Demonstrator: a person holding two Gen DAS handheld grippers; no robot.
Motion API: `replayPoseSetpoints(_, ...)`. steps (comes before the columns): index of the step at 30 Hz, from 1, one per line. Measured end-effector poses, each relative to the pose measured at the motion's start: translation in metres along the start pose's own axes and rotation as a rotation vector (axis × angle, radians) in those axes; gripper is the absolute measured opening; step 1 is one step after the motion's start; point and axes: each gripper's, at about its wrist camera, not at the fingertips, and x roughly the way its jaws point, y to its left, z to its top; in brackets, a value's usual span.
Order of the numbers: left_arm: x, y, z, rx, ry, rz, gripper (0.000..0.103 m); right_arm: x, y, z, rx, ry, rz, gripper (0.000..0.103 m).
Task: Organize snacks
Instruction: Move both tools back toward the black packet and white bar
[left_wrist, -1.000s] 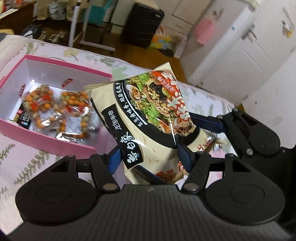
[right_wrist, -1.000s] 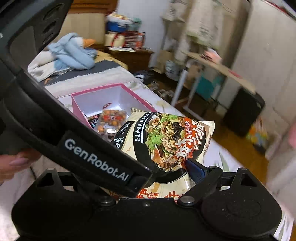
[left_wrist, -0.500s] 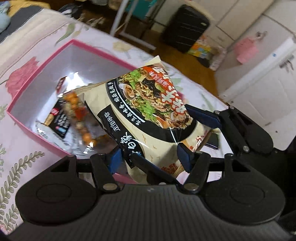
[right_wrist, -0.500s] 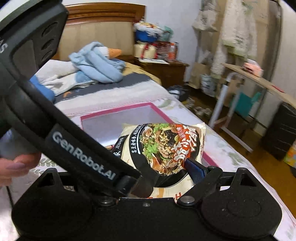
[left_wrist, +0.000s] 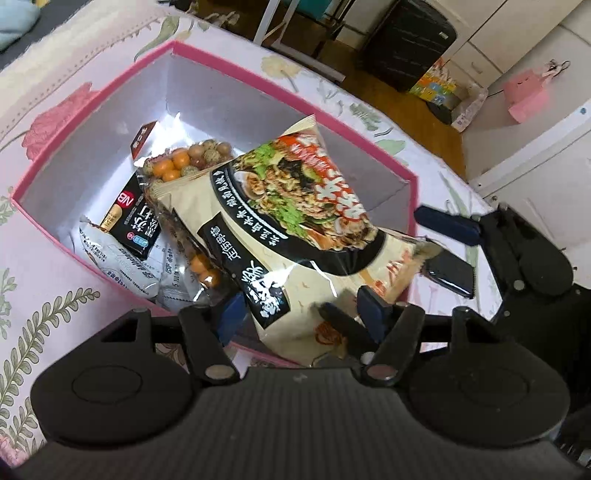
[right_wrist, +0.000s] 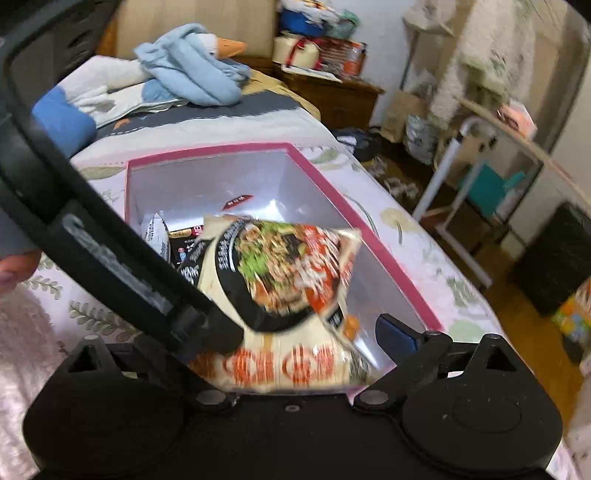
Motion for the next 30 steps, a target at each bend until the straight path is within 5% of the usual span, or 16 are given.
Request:
replayPoseSetpoints(8, -0.053, -0.033, -0.015, 0.117, -0.095, 0.039, 0.067, -0.071, -0.014, -0.024, 0.117, 0.006, -0.029, 0.087)
replayPoseSetpoints(17, -0.1, -0.081, -0.035, 0.238, -0.124, -0.027, 0.066, -0.163, -0.04, -0.061, 0.316, -0.003, -0.056, 0.082)
replayPoseSetpoints(24, -0.106, -0.124, -0.055, 0.336, -0.107, -0.111, 0.065, -0.208, -0.062, -0.096, 0.413, 0.006, -0.14, 0.082)
replayPoseSetpoints(30, -0.079, -0.156, -0.069, 0.389, -0.085, -0.137, 0.066, -0.218, -0.117, -0.145, 0.624, 0.039, -0.228, 0.082)
